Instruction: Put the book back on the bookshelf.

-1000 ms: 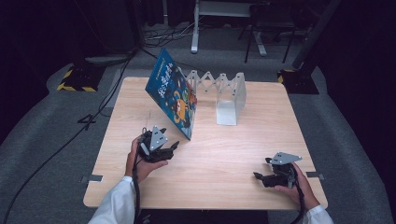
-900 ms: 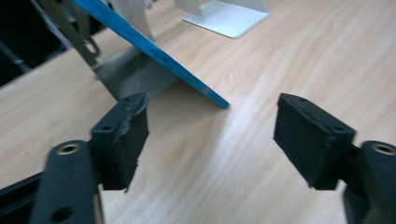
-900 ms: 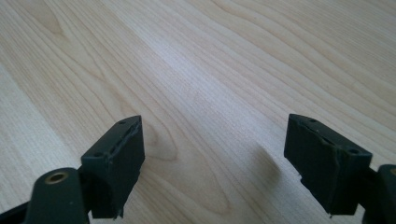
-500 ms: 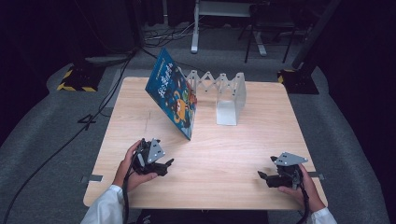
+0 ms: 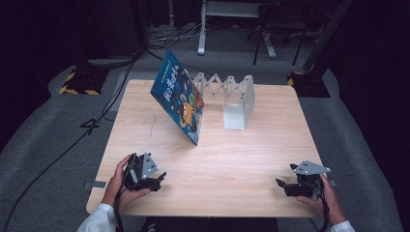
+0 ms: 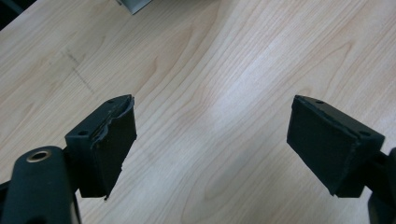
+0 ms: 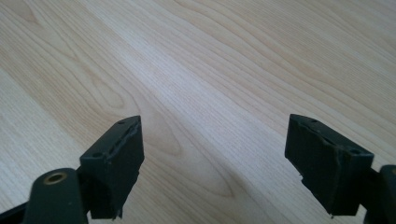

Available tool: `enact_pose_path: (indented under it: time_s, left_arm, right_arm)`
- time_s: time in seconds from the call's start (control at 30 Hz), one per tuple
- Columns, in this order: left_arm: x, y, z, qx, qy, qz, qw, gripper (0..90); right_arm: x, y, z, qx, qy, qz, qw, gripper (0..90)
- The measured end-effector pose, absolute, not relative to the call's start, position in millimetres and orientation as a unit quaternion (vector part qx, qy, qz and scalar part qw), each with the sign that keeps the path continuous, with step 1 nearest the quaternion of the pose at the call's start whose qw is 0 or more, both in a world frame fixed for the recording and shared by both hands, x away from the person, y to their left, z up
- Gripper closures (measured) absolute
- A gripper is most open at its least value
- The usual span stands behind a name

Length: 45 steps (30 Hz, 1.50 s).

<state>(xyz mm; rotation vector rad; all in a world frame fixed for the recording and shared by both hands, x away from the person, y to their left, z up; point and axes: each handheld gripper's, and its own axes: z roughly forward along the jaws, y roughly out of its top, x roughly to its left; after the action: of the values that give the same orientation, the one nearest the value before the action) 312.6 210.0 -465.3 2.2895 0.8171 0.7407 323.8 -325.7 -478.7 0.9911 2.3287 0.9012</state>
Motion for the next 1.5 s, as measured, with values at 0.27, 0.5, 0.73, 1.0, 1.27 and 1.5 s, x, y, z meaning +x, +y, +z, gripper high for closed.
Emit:
enact_pose_path:
  time_s: [0.27, 0.5, 0.73, 1.0, 1.27, 1.5]
  left_arm:
    - [304.4, 226.9, -471.7, 0.859, 0.322, 0.266, 0.298, 16.3]
    - [298.7, 243.0, -484.4, 0.854, 0.345, 0.244, 0.302, 16.4]
    - [297.0, 261.2, -495.5, 0.845, 0.372, 0.23, 0.308, 16.5]
    - [298.7, 291.5, -505.4, 0.822, 0.43, 0.169, 0.332, 16.3]
    - [298.5, 292.4, -505.7, 0.82, 0.434, 0.168, 0.333, 15.9]
    - [298.5, 292.3, -505.9, 0.818, 0.437, 0.167, 0.334, 15.7]
  right_arm:
    - [319.4, -336.5, -483.7, 0.365, 0.843, 0.322, 0.226, 20.2]
    - [315.6, -347.7, -491.4, 0.372, 0.84, 0.323, 0.225, 20.2]
    - [311.5, -363.1, -497.4, 0.396, 0.827, 0.335, 0.219, 20.2]
    - [315.7, -374.8, -504.4, 0.437, 0.803, 0.353, 0.202, 19.0]
    - [316.6, -377.0, -504.7, 0.446, 0.798, 0.353, 0.199, 18.6]
    - [316.6, -377.0, -504.7, 0.446, 0.798, 0.353, 0.199, 18.5]
